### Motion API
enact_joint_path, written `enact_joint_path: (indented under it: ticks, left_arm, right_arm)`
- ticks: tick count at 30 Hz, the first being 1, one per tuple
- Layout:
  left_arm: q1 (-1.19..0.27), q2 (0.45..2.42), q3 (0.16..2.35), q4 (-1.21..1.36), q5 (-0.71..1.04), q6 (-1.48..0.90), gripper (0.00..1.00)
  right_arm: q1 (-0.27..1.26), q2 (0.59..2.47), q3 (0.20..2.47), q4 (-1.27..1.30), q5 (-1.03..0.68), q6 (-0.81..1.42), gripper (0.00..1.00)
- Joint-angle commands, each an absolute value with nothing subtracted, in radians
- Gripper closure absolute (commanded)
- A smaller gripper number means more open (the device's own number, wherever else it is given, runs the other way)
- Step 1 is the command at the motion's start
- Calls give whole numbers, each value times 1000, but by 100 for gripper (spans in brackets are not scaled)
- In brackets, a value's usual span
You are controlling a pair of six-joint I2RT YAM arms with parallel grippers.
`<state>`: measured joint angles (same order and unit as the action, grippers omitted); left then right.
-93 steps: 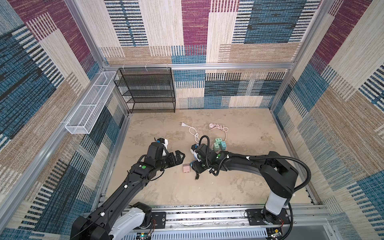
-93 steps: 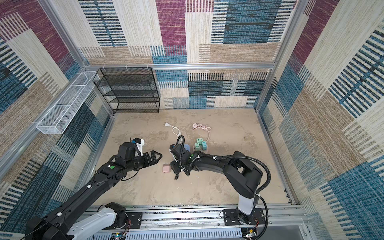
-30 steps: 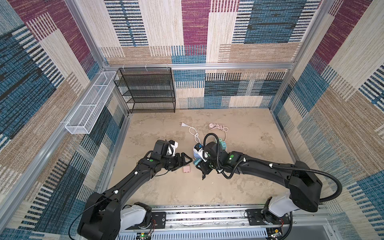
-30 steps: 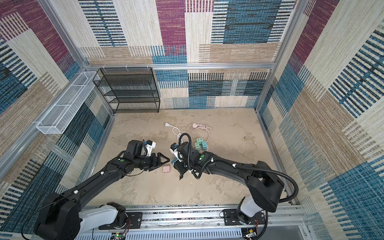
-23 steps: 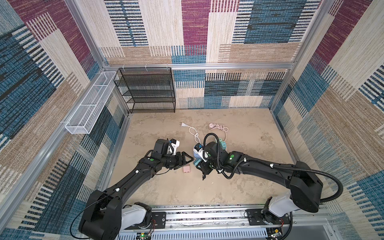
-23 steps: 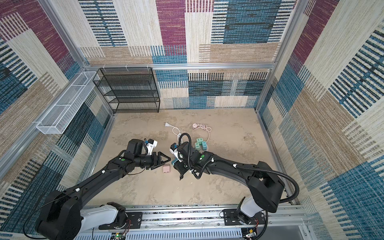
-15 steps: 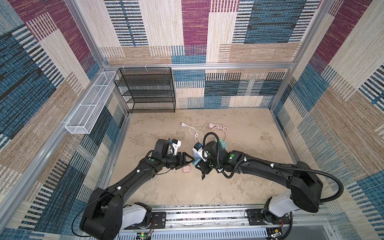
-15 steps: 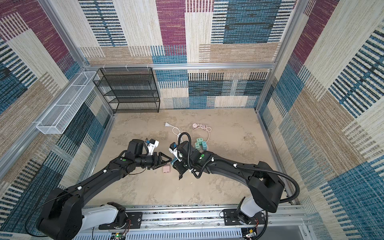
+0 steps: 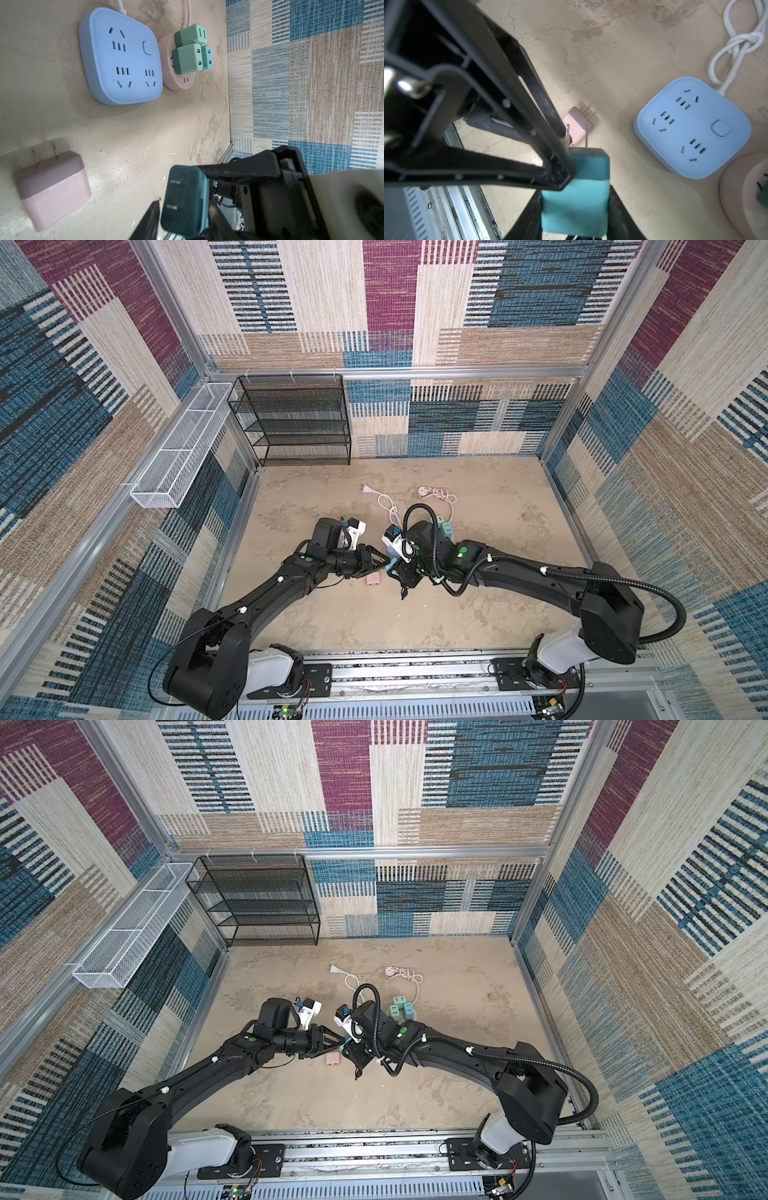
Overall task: Insert the plug
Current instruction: 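Lift the teal adapter toward the left gripper while the left gripper reaches in, then close the left gripper on the teal adapter's prongs while the right gripper holds it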
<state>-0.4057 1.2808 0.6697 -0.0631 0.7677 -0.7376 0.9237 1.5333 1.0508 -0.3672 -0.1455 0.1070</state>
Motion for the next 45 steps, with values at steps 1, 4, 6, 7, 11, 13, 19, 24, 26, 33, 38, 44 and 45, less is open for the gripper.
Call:
enact_joint_path:
  ticks: [1, 4, 6, 7, 11, 13, 19, 24, 26, 33, 38, 44, 45]
  left_arm:
    - [-409, 1286, 672, -31, 794, -764, 61]
    - [-413, 1290, 675, -23, 801, -768, 62]
    - [-415, 1294, 676, -22, 802, -769, 64]
    - [-416, 1296, 676, -24, 803, -767, 65]
    - [-418, 1302, 675, -14, 810, -774, 73]
    - [-419, 1306, 675, -11, 810, -777, 80]
    - [-420, 1313, 658, 23, 810, -806, 100]
    - [-417, 1308, 608, 167, 813, -915, 100]
    - [-416, 1308, 591, 248, 820, -977, 100]
    - [-416, 1280, 573, 466, 865, -1213, 100]
    - [-415, 1203, 599, 371, 858, -1226, 100]
    - [-414, 1167, 597, 385, 883, -1324, 100]
    - [-416, 1167, 589, 415, 886, -1350, 100]
  right_arm:
    - [928, 1542, 1067, -356, -153, 97, 79]
    - [930, 1552, 1077, -356, -152, 92, 78]
    - [930, 1557, 1081, -354, -153, 91, 78]
    - [930, 1558, 1084, -354, -153, 91, 78]
    - [930, 1566, 1088, -349, -147, 89, 78]
    - [930, 1567, 1091, -345, -142, 88, 78]
    - [929, 1571, 1085, -323, -135, 103, 66]
    - [927, 1538, 1056, -282, -133, 113, 47]
    - [926, 1515, 1043, -263, -127, 115, 44]
    - [896, 1352, 898, -33, -130, 124, 30]
    - [865, 1192, 715, 252, -125, 93, 26]
    - [852, 1119, 628, 392, -119, 15, 25]
    - [853, 1107, 619, 412, -128, 11, 25]
